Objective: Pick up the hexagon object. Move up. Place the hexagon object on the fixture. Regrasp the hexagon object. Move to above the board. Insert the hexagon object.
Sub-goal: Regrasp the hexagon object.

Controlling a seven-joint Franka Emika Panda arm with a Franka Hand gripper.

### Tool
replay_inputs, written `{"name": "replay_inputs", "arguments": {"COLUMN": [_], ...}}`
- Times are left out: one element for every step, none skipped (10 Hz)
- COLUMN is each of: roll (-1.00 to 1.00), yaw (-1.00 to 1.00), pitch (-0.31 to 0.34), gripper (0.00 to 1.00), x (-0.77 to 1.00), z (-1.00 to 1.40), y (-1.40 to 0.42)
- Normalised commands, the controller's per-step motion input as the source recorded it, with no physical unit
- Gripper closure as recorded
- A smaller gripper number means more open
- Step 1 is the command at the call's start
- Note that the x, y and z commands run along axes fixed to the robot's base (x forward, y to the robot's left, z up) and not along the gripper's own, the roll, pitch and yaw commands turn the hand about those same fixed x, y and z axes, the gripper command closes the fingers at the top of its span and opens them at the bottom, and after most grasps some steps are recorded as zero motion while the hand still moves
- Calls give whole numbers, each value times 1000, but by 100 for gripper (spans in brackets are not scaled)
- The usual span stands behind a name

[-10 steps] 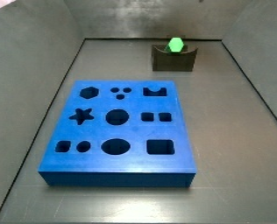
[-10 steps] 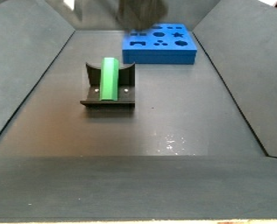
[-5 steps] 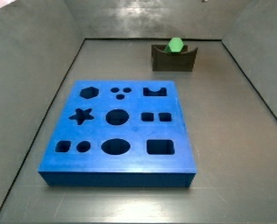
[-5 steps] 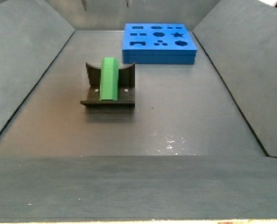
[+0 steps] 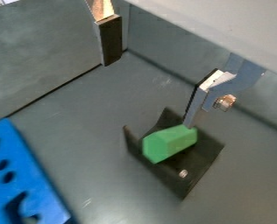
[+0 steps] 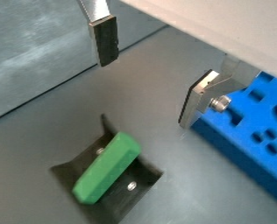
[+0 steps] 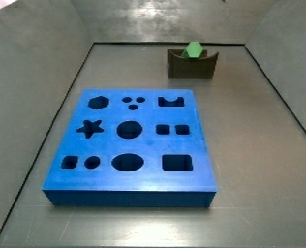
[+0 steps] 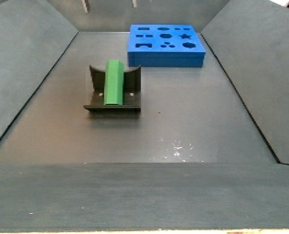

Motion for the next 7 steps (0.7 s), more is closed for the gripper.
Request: {"name": "replay_inputs", "arguments": {"roll": [1000, 1000, 1000, 1000, 1000, 1000, 1000], "yaw": [43, 45, 46, 50, 52, 57, 62], "pitch": [15, 21, 26, 35, 40, 54, 66], "gripper": [0, 0, 0, 0, 0, 0, 0], "x": [-10, 3, 17, 36, 46, 62, 76], "z": [8, 11, 4, -13, -20, -23, -23], "y": [-25, -25, -25, -29, -29, -33, -35]}}
